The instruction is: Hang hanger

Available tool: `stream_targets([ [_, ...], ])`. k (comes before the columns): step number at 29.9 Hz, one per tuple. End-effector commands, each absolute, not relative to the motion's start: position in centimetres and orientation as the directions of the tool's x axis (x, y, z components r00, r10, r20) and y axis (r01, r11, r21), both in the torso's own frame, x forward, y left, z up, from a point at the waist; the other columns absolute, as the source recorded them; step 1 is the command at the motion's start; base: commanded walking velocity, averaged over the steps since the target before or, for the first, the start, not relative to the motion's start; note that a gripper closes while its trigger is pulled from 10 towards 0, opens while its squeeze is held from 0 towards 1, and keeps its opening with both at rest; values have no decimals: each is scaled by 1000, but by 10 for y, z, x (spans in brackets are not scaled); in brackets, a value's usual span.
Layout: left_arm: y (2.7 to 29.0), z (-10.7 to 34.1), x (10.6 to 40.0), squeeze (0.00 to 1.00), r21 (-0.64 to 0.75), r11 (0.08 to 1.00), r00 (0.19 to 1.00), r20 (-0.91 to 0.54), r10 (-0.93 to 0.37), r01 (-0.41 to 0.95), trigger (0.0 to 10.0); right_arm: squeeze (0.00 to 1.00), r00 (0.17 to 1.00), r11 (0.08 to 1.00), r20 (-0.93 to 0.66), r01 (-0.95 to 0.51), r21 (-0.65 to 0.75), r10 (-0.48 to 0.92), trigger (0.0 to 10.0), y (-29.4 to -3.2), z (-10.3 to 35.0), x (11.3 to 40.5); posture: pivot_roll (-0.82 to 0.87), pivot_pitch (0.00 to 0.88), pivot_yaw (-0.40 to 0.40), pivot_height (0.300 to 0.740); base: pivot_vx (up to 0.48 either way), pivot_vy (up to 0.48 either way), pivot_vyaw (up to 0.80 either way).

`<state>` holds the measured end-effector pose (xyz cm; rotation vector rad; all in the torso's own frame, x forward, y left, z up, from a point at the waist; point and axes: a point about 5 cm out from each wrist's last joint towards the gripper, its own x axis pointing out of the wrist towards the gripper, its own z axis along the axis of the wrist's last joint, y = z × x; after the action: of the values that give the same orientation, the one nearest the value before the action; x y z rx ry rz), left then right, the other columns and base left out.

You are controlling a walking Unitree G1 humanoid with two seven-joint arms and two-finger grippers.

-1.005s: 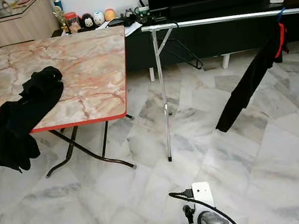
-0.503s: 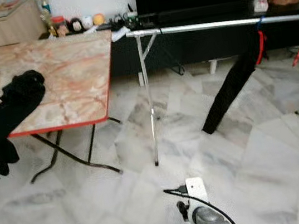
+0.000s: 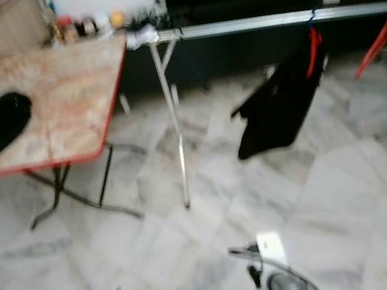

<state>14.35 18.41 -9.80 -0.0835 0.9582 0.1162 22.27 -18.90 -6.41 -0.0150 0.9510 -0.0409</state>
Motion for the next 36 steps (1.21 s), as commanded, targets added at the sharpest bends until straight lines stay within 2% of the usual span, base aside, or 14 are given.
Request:
stream_targets([
  [1,194,-99,137,0,6,988,557,-826,91,-152,10000,0,580,1000,-814,9,-4,-9,10000,-175,-66,223,-89,0,42,732,0,0,0],
  [6,197,-103,122,0,18,987,530,-842,99,-157,10000,0,578,999,-816,34,4,-16,10000,-177,-70,215,-81,0,42,732,0,0,0],
  [11,200,-101,128,0,29,987,539,-835,111,-159,10000,0,577,1000,-816,18,-2,-12,10000,-175,-67,221,-55,0,30,732,0,0,0],
  [12,205,-96,140,0,31,984,568,-813,128,-177,10000,0,596,999,-803,29,13,-7,10000,-173,-65,224,-29,0,16,732,0,0,0],
  [15,211,-91,151,0,40,983,594,-792,140,-179,10000,0,621,999,-784,42,35,1,10000,-177,-61,229,-40,0,28,732,0,0,0],
  [20,217,-89,153,0,53,983,591,-793,147,-175,10000,0,622,998,-783,57,37,-6,10000,-181,-61,229,-80,0,49,732,0,0,-733],
  [27,216,-86,160,0,40,983,624,-768,145,-179,10000,0,554,997,-832,75,11,-32,10000,-191,-75,203,-59,0,61,732,0,0,-688],
  [36,218,-87,157,0,60,986,608,-781,144,-156,10000,0,574,998,-819,62,31,-10,10000,-184,-74,207,-65,0,69,732,0,0,-690],
])
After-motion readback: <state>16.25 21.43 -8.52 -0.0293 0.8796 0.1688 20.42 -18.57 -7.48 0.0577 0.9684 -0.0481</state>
